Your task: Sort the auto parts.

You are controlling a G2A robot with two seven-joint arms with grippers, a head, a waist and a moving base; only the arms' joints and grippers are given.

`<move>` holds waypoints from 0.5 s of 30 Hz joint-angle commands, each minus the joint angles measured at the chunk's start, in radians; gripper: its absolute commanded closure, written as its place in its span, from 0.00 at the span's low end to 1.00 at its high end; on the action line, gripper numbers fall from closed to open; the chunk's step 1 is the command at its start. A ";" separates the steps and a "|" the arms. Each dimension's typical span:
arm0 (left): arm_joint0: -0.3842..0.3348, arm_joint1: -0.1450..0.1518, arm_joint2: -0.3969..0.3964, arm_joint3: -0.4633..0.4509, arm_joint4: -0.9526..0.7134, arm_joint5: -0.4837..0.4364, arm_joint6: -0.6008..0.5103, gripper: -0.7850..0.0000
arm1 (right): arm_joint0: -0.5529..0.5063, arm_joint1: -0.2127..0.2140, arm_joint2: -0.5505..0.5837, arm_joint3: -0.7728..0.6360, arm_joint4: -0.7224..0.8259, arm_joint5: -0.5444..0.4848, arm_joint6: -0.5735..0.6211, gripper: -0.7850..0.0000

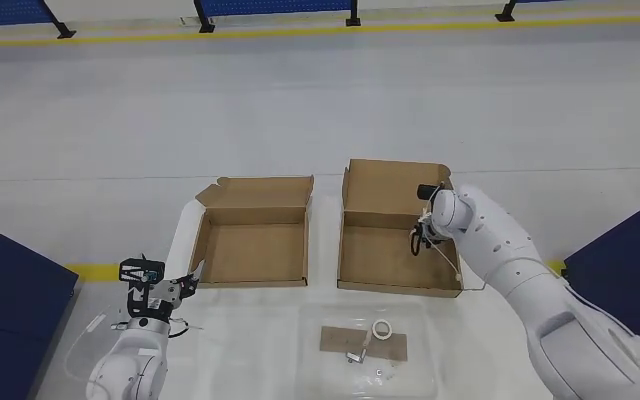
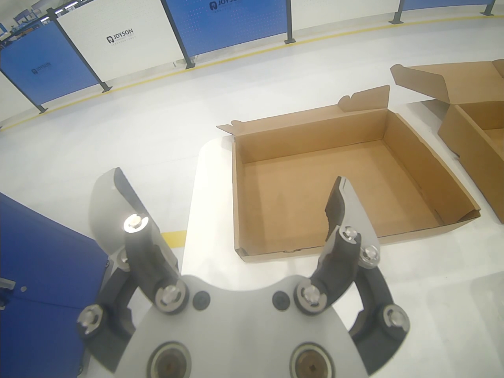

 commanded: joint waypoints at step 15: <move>0.000 0.000 0.000 0.000 0.000 0.000 0.000 0.00 | -0.033 -0.022 0.023 0.045 0.013 0.002 -0.081 1.00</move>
